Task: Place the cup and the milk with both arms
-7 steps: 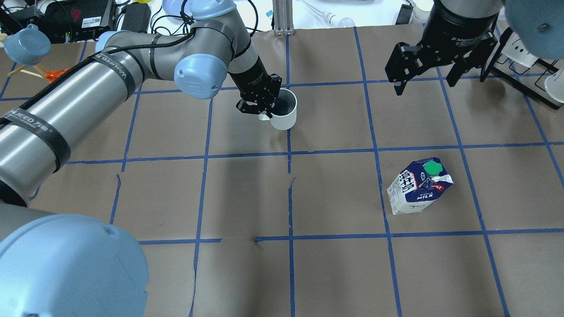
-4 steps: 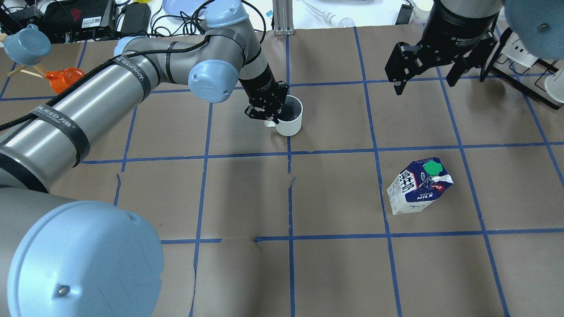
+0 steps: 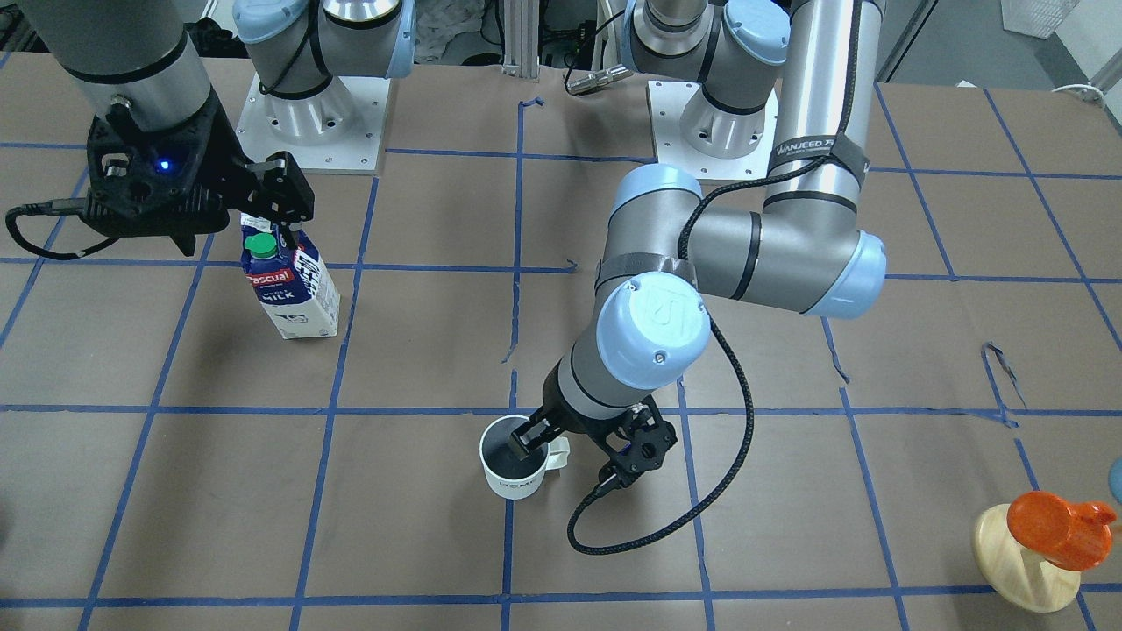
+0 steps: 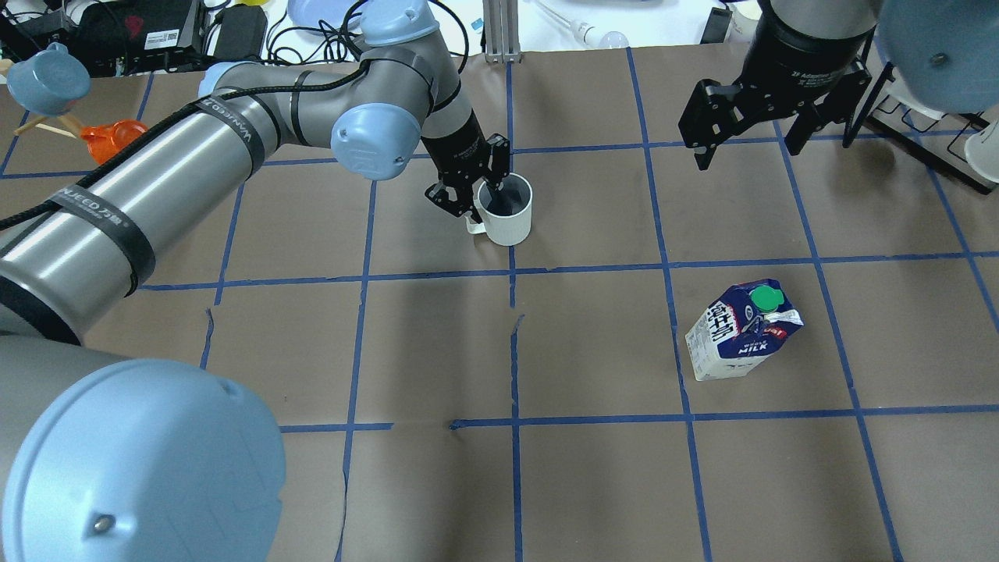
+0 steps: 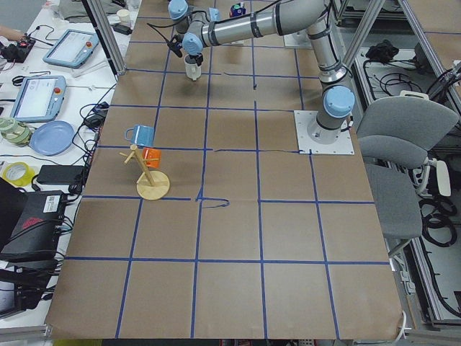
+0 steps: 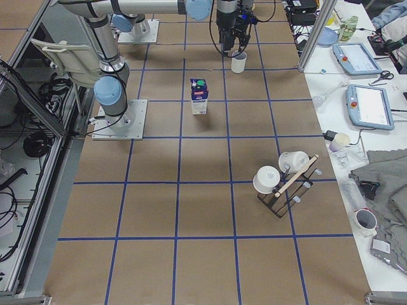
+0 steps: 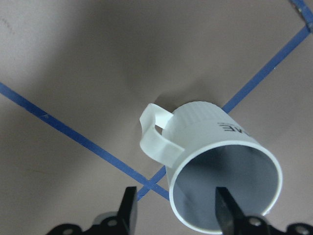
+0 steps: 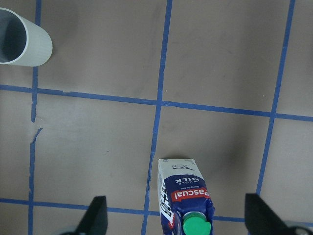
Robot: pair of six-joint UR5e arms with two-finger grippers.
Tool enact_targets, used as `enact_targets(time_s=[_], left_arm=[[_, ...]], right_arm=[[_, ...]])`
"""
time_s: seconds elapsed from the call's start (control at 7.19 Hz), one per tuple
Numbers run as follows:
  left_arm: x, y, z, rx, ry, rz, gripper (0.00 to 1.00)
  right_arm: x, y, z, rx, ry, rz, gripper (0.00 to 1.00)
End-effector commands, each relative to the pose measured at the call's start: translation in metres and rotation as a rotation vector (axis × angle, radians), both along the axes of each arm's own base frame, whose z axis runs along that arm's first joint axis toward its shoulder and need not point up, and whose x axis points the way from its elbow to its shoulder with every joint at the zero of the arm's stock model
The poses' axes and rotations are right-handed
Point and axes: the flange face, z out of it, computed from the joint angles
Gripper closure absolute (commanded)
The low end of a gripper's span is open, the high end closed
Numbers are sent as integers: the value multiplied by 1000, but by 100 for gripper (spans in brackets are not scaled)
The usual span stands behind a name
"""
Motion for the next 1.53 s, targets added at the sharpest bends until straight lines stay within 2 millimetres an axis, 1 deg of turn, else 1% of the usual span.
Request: enact_targets(time_s=[0.0,0.14,0.28,0.42,0.56,0.7,0.83,0.97,1.11,1.25,1.39], left_arm=[[64,-11,62,-23,-86,-199,0],[109,-13,80,-41,-139,-295,0],[142,-7,103,-41,-133,-371,0],[171,4,125,-28,-143,-359,0],[196,16,144,-16,-141,-323,0],[210,18,143,-12,-176,-312,0],[213,27,142,-1,-192,-324,0],[211,42,155,-9,-196,-375,0],[209,60,157,15,-189,-380,0],[207,73,152,17,-181,-385,0],[207,79,153,-22,-193,-379,0]], right_arm=[[-17,8,-46,49,11,7,0],[-20,21,-69,99,11,12,0],[-21,34,-94,146,9,8,0],[-23,43,-107,150,40,12,1],[-27,47,-121,149,66,21,5],[-37,52,-137,161,62,14,7],[-47,57,-149,197,54,24,7],[-47,63,-158,223,49,25,8],[-47,63,-159,226,47,23,20],[-46,66,-160,244,43,28,30],[-46,68,-160,255,40,33,38]])
